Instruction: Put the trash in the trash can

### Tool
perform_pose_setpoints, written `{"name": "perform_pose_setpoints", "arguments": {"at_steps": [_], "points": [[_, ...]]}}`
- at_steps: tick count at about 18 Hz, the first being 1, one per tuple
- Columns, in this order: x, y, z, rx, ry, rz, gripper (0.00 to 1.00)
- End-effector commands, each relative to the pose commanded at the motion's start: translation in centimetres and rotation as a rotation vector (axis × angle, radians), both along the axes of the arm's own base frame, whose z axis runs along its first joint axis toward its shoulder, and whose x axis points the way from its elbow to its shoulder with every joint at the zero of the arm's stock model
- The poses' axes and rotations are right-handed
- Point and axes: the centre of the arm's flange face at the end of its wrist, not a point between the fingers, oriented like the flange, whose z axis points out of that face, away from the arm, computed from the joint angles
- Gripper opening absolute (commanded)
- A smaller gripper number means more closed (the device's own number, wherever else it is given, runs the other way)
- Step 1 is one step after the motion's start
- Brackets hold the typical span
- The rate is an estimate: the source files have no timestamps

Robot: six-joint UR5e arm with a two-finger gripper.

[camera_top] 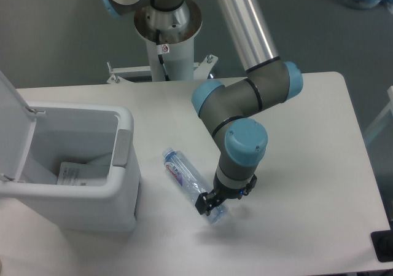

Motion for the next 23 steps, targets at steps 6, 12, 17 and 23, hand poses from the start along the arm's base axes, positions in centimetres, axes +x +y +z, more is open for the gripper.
{"name": "perform_pose_setpoints", "arguments": {"at_steps": [6, 12, 17, 23], "points": [[0.0, 0.1, -1.4, -0.019, -0.008, -0.001, 1.0], [0.0, 0.3, -2.7, -0.033, -0.018, -0.006, 1.0], [0.0, 0.3, -2.9, -0.026, -0.01, -0.006, 0.92], [0.1, 0.3, -3.0, -0.027, -0.011, -0.007, 0.8]]}}
